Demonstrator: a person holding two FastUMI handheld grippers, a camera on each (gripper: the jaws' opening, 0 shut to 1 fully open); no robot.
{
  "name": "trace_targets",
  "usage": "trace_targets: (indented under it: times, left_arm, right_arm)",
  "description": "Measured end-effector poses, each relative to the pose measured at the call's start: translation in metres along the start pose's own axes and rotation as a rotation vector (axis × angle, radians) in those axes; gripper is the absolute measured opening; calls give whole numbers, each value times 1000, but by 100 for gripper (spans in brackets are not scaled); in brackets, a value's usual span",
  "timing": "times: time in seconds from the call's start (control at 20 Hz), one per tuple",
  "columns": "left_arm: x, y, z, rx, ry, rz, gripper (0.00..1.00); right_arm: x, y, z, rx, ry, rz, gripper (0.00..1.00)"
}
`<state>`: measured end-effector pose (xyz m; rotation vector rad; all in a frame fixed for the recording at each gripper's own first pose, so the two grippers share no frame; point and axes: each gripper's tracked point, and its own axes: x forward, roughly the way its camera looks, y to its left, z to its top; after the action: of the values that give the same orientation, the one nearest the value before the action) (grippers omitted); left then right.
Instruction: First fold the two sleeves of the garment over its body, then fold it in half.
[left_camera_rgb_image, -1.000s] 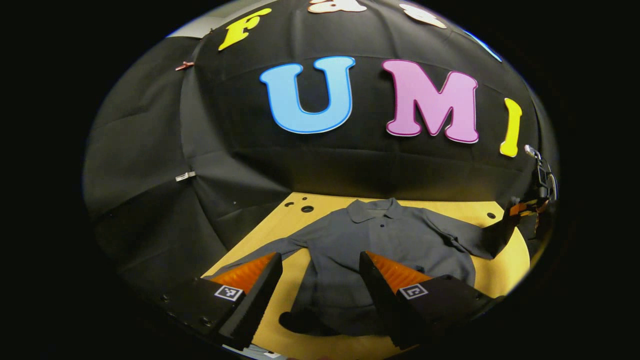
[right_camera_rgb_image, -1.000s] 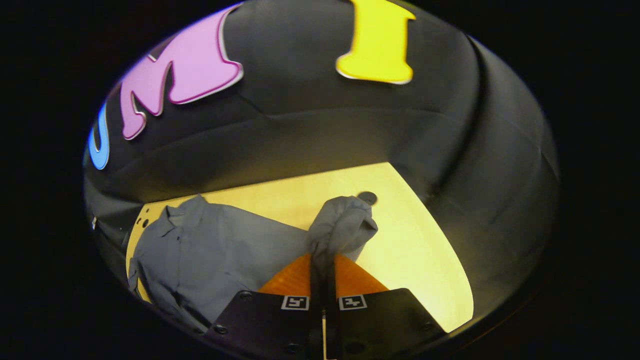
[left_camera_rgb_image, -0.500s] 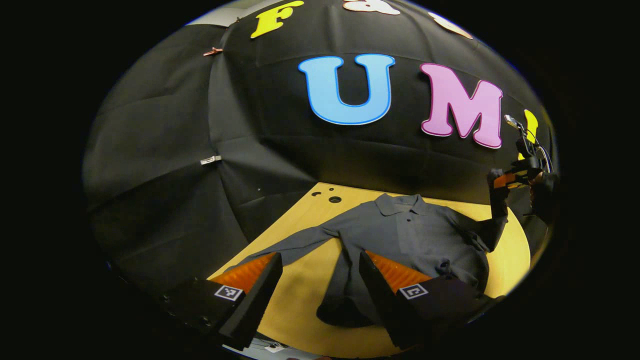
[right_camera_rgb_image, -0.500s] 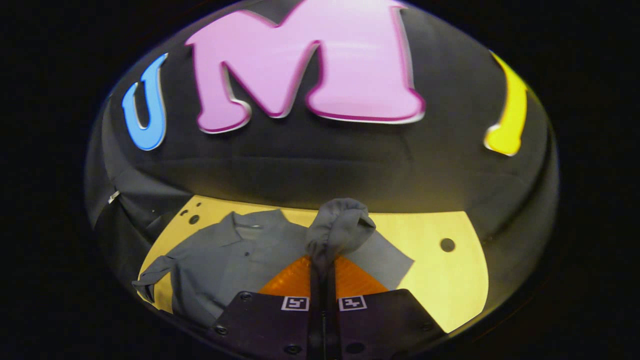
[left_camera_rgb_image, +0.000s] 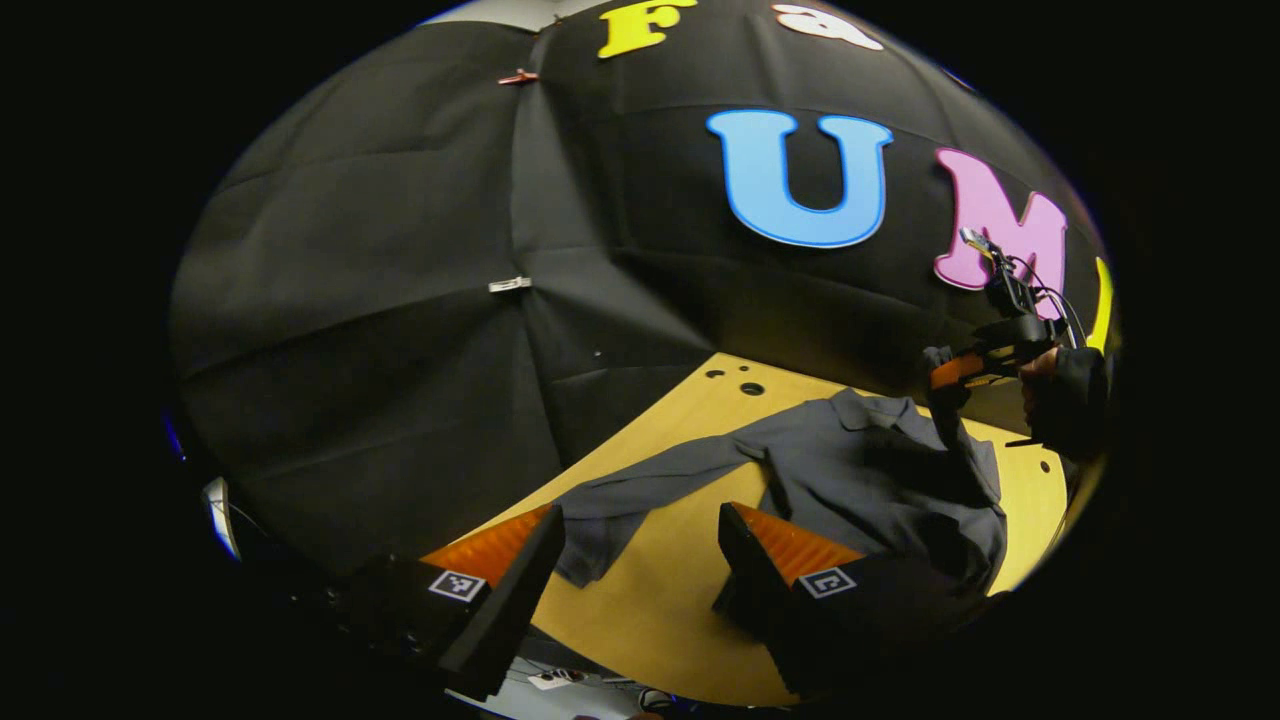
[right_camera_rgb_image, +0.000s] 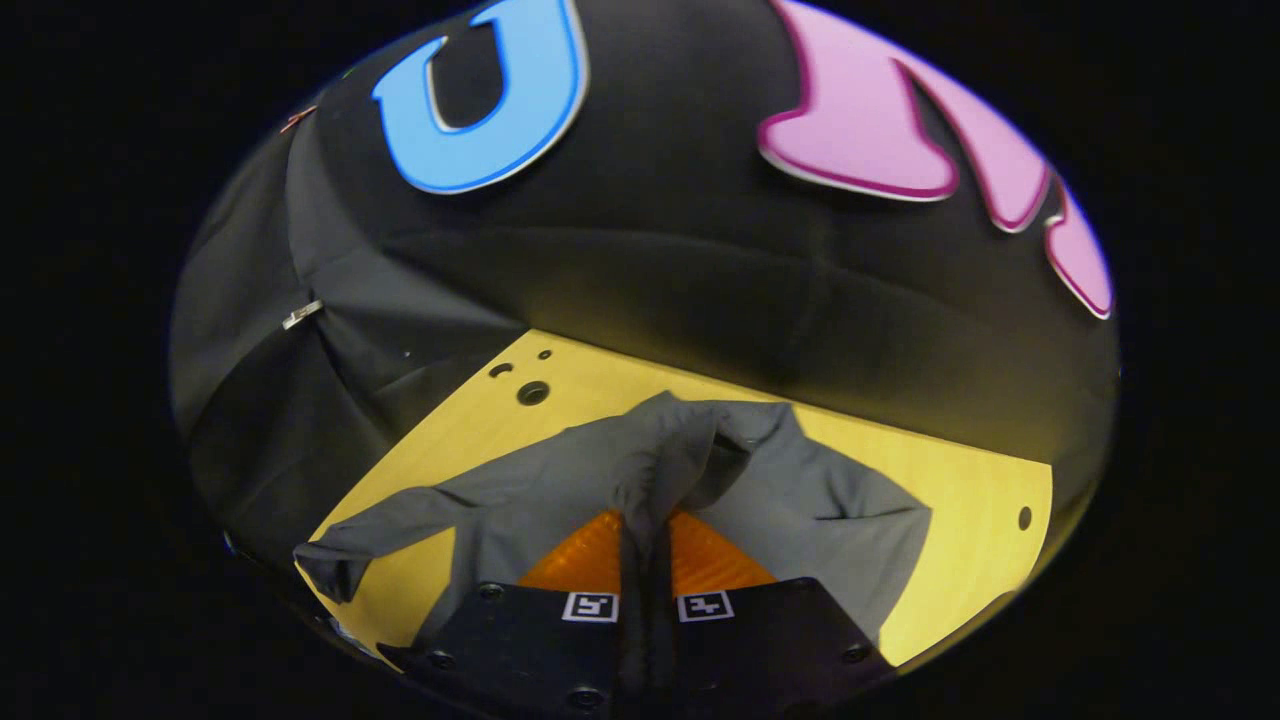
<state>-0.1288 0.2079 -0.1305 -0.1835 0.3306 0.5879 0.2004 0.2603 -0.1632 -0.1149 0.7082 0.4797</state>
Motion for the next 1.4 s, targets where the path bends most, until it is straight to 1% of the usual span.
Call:
trace_targets:
  times: [0.1, 0.15, 0.25, 0.3, 0.45, 0.5, 0.55, 0.65, 0.7, 0.85, 0.95, 1.05, 1.2, 1.3, 1.4]
  left_arm:
    - [-3, 27, -4, -29, -1, 76, 97]
    - [-5, 38, -8, -46, 6, 98, 98]
    - [-13, 59, -20, -73, 22, 138, 98]
    - [-16, 70, -25, -80, 28, 159, 98]
    - [-26, 96, -32, -95, 40, 209, 98]
    - [-29, 103, -34, -97, 42, 220, 98]
    - [-32, 109, -35, -98, 43, 229, 98]
    - [-36, 120, -39, -108, 34, 249, 98]
    - [-34, 124, -42, -121, 35, 247, 98]
    - [-20, 126, -49, -165, 53, 224, 98]
    - [-11, 123, -48, -169, 56, 198, 99]
    - [4, 114, -40, -166, 44, 152, 97]
    - [35, 110, -47, -181, 79, 104, 97]
    - [58, 105, -56, -208, 112, 73, 98]
    - [81, 105, -69, -195, 151, 58, 97]
  right_arm:
    - [22, 34, -7, -15, 30, 27, 7]
    - [34, 52, -13, -14, 53, 44, 7]
    - [59, 84, -29, 0, 111, 77, 10]
    - [69, 95, -40, -1, 138, 77, 10]
    - [91, 114, -63, -34, 190, 81, 13]
    - [91, 120, -68, -42, 207, 87, 20]
    - [91, 122, -71, -46, 216, 99, 18]
    - [89, 130, -74, -40, 220, 113, 71]
    - [79, 132, -71, -41, 215, 120, 98]
    - [46, 132, -57, -52, 176, 143, 99]
    - [18, 130, -43, -51, 127, 165, 99]
    - [-9, 125, -28, -46, 81, 197, 100]
    - [-53, 101, -2, -41, 0, 187, 99]
    - [-84, 82, 11, -31, -66, 158, 99]
    - [-117, 64, 18, 6, -128, 129, 99]
